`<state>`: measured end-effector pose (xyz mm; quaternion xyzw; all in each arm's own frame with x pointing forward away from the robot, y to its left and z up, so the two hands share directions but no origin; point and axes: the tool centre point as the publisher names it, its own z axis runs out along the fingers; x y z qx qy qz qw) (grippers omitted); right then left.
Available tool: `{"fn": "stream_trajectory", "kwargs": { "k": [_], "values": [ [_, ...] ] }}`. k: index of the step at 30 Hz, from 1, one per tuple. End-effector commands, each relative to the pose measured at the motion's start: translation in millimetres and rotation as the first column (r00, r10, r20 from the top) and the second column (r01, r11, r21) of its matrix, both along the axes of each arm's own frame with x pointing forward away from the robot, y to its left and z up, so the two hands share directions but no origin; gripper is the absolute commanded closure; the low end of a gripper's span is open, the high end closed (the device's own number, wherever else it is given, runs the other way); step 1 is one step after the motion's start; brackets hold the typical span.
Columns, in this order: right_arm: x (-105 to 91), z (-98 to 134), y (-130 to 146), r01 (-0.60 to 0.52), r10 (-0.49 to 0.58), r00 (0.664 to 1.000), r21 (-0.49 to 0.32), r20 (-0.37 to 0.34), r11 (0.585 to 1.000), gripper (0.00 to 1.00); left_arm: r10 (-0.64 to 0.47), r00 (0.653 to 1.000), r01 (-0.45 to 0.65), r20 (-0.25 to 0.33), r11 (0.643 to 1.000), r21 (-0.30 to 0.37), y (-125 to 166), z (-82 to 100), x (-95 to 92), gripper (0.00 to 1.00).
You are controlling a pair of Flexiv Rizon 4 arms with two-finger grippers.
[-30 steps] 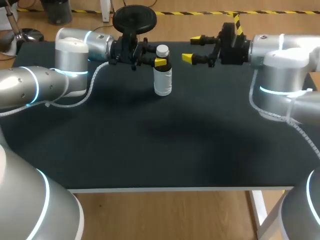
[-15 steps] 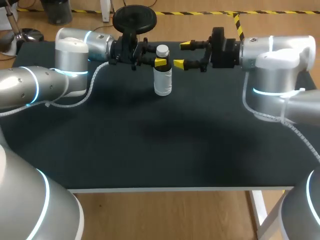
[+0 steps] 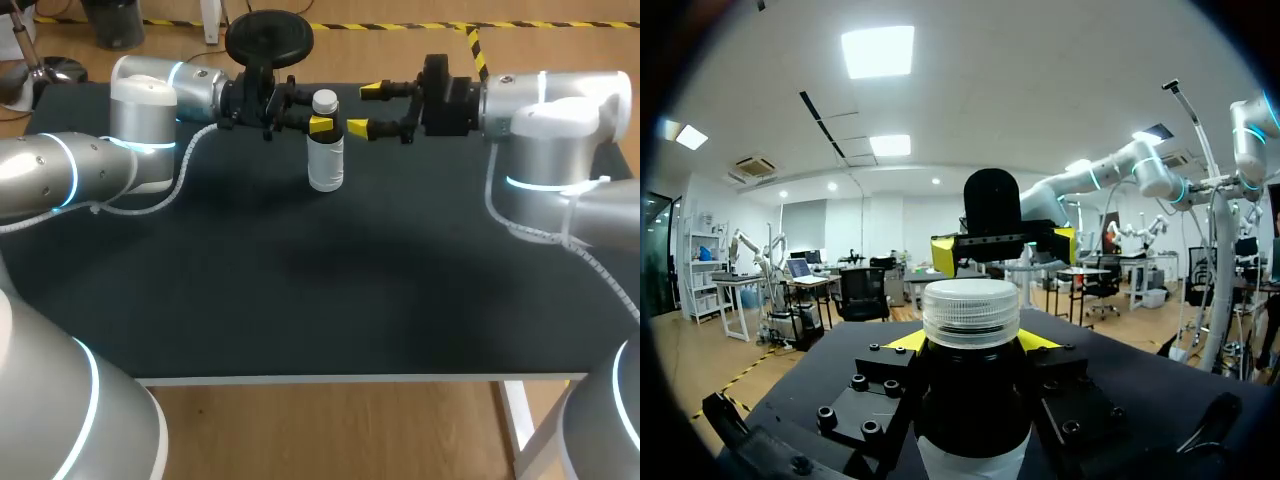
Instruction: Unscrew the bottle cap
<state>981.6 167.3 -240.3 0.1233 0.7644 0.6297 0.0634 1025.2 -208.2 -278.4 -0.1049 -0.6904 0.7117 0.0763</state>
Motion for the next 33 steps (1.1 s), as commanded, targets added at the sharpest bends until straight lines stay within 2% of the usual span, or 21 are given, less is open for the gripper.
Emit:
{"fn": "stream_trajectory", "kwargs": {
  "k": [1, 13, 19, 23, 33],
  "values": [
    [-0.2, 0, 0, 0.001, -0.001, 1.000, 0.000, 0.001, 1.000, 0.00, -0.007, 1.000, 0.007, 0.000, 1.000, -0.004, -1, -1.9, 3.3, 1.00],
    [-0.2, 0, 0, 0.001, -0.001, 1.000, 0.000, 0.001, 1.000, 0.00, -0.007, 1.000, 0.007, 0.000, 1.000, -0.004, -1, -1.9, 3.3, 1.00],
    [-5.7, 0, 6, 0.068, -0.068, 0.997, -0.012, 0.027, 0.998, 0.00, -0.007, 1.000, 0.007, 0.000, 1.000, -0.004, -1, -1.9, 3.3, 1.00],
    [1.4, 1, 5, 0.126, -0.126, 0.992, -0.027, 0.022, 0.992, 0.00, -0.007, 1.000, 0.007, 0.000, 1.000, -0.004, -1, -1.9, 3.3, 1.00],
    [0.5, 6, 27, 0.194, -0.195, 0.981, 0.018, 0.012, 0.981, 0.00, -0.007, 1.000, 0.007, 0.000, 1.000, -0.004, -1, -1.9, 3.3, 1.00]
  ]
}}
